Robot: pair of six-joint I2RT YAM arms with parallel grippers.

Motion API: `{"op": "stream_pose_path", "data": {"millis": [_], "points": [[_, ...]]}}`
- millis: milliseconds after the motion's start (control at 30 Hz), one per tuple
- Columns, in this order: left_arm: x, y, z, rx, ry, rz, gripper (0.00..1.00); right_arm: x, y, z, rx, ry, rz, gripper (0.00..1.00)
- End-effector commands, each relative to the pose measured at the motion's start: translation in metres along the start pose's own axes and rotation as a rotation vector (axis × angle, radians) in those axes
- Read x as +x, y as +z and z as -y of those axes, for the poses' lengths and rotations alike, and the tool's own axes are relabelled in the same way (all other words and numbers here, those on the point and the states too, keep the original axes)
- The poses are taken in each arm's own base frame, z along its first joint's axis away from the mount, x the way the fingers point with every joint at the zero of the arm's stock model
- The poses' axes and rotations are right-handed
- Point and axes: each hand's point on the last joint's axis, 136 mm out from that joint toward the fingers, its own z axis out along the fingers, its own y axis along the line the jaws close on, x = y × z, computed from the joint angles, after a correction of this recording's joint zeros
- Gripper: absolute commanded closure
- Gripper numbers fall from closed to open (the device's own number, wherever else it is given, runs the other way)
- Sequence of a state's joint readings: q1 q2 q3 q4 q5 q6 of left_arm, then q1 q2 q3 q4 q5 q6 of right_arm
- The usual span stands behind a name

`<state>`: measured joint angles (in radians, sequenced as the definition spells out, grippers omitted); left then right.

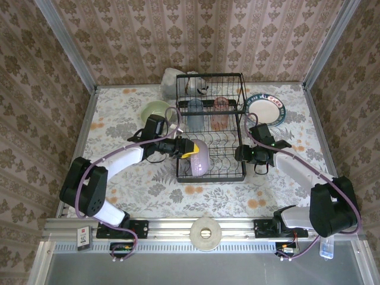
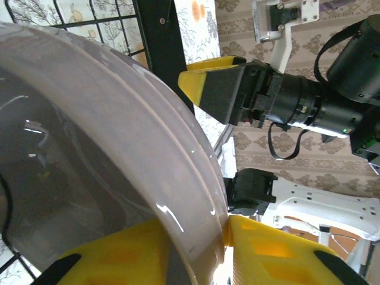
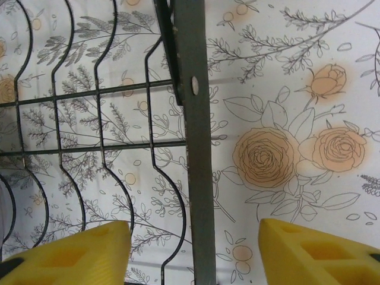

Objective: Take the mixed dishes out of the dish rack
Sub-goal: Fasten the dish rack at the center of the table.

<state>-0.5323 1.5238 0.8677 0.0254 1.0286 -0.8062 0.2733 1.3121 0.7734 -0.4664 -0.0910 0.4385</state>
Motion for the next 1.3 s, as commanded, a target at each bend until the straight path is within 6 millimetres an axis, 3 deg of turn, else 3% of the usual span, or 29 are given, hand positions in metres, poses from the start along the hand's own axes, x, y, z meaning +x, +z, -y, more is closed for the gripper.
{"op": "stream_pose_path", "data": {"millis": [0,200,367,467,767,933,1267], "points": [[0.004,0.004,-0.004,0.03,-0.034,-0.022,0.72,-0.014,-0.003,-0.007,-0.021,-0.024,0.027,0.48],[0.004,0.006,-0.007,0.068,-0.062,-0.024,0.83,-0.016,-0.002,-0.007,-0.019,-0.044,0.024,0.56],[0.005,0.009,-0.014,0.072,-0.078,-0.037,0.9,-0.014,0.003,-0.009,-0.026,-0.069,-0.005,0.69],[0.007,0.011,-0.02,0.061,-0.086,-0.044,0.92,-0.013,0.006,-0.008,-0.023,-0.074,-0.018,0.77],[0.005,0.012,-0.022,0.088,-0.081,-0.048,0.99,-0.007,0.019,-0.004,-0.003,-0.08,-0.066,0.86],[0.0,0.018,-0.022,0.143,-0.094,-0.051,1.0,-0.004,0.023,-0.003,0.0,-0.089,-0.086,1.0],[0.003,0.019,-0.021,0.167,0.052,-0.056,1.0,-0.002,0.023,-0.003,-0.003,-0.101,-0.089,1.0]]}}
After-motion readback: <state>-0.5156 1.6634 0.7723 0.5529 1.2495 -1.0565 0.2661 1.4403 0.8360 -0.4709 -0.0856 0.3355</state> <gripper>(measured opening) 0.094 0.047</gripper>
